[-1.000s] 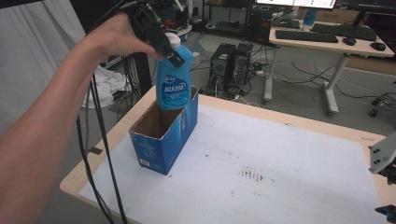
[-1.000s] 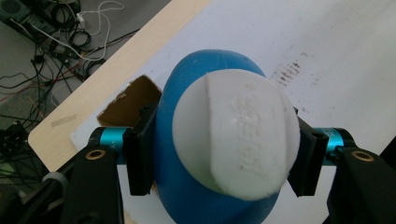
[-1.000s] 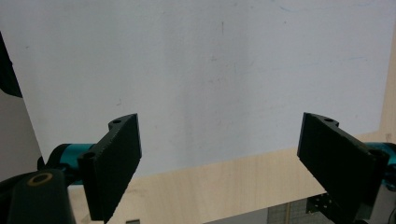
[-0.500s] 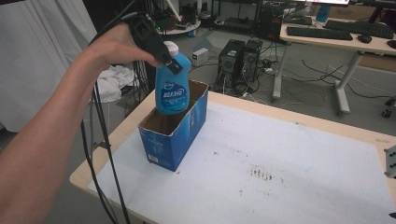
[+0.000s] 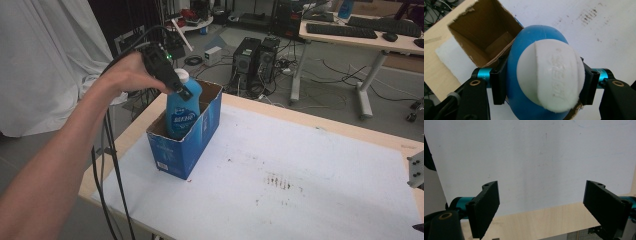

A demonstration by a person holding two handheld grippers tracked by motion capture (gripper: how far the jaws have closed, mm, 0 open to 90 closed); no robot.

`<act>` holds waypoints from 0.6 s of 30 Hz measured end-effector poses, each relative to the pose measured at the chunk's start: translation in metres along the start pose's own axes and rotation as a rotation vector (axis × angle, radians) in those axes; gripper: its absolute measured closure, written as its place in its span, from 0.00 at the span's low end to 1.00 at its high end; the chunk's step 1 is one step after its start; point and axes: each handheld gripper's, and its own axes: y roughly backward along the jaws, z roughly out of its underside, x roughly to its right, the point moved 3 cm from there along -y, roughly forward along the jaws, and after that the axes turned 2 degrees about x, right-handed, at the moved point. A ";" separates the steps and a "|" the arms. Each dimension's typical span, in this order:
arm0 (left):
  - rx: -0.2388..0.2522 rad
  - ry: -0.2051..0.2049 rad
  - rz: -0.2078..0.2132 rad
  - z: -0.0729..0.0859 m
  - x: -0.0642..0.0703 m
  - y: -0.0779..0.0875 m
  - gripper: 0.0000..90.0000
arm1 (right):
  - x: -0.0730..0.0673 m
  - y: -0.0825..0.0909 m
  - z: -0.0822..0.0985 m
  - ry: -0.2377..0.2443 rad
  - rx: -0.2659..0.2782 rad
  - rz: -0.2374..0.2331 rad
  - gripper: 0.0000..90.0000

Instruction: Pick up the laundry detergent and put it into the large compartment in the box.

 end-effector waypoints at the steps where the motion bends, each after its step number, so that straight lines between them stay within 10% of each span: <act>1: -0.006 -0.005 0.005 0.003 0.000 -0.007 0.42 | 0.000 0.000 0.000 -0.002 -0.002 -0.001 0.14; 18: -0.046 -0.041 0.033 0.032 -0.006 -0.051 0.42 | 0.000 -0.005 0.001 -0.002 -0.006 -0.009 0.14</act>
